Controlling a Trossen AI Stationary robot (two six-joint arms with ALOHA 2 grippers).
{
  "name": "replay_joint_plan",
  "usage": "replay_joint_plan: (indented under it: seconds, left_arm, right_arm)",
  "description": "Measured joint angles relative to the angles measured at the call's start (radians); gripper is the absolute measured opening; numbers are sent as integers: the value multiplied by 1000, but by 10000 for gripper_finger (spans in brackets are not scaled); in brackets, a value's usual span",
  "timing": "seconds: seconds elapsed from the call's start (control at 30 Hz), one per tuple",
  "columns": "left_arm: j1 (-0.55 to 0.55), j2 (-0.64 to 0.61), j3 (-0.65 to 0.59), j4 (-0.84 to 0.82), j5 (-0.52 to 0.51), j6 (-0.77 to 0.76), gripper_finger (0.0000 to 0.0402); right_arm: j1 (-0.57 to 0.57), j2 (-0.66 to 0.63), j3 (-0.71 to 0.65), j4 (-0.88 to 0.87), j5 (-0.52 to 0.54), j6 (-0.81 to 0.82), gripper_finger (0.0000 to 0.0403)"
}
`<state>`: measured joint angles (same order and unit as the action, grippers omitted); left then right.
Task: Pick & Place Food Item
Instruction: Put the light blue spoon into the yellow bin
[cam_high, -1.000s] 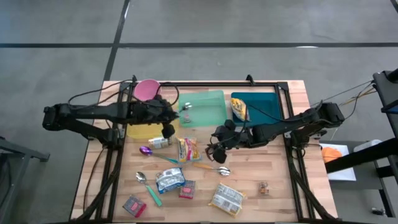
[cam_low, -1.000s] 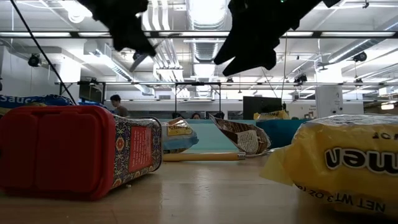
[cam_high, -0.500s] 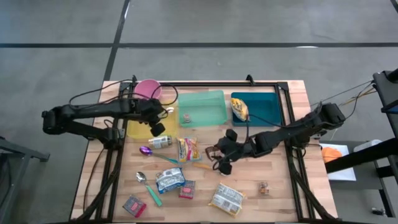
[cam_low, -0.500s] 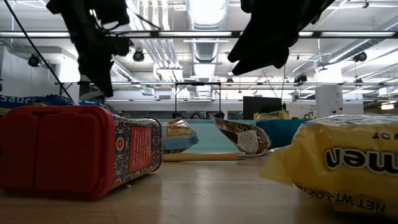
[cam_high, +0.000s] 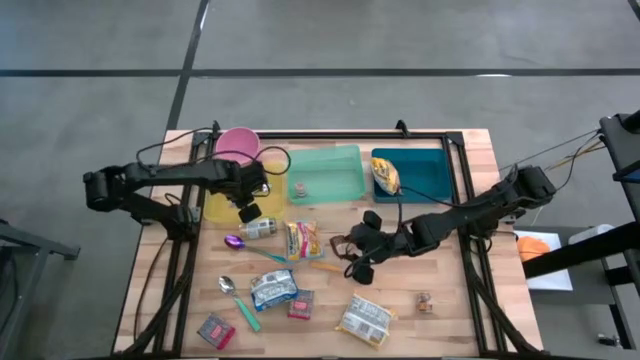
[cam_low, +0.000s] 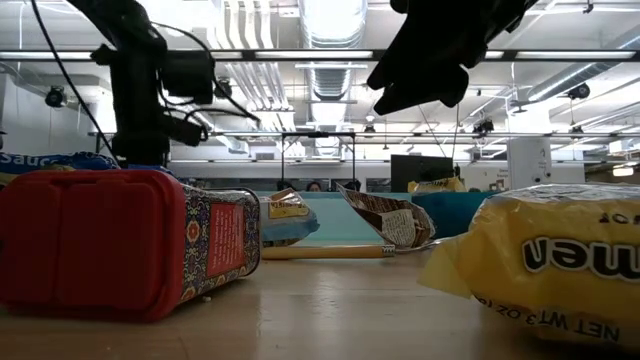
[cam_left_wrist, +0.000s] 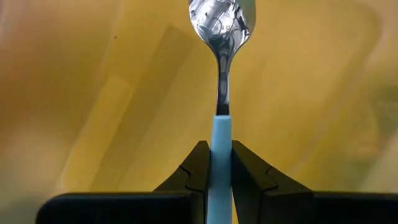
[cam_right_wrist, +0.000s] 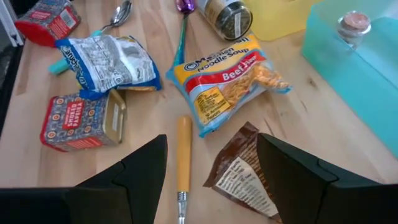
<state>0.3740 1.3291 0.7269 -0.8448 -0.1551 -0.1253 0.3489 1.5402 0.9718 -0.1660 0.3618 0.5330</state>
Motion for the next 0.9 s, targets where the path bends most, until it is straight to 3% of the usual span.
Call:
replay_joint_plan:
  seconds: [0.17,0.6,0.9]
  left_arm:
    - [2,72,0,10,102,30,38]
    - [2,226,12,64,161,14,40]
    - [1,169,21,64,164,-114,136]
  right_arm:
    - [27,0,0,7,-1,34,244]
    - [94,0,0,30,5,46,244]
    - [112,0,0,30,9,68,244]
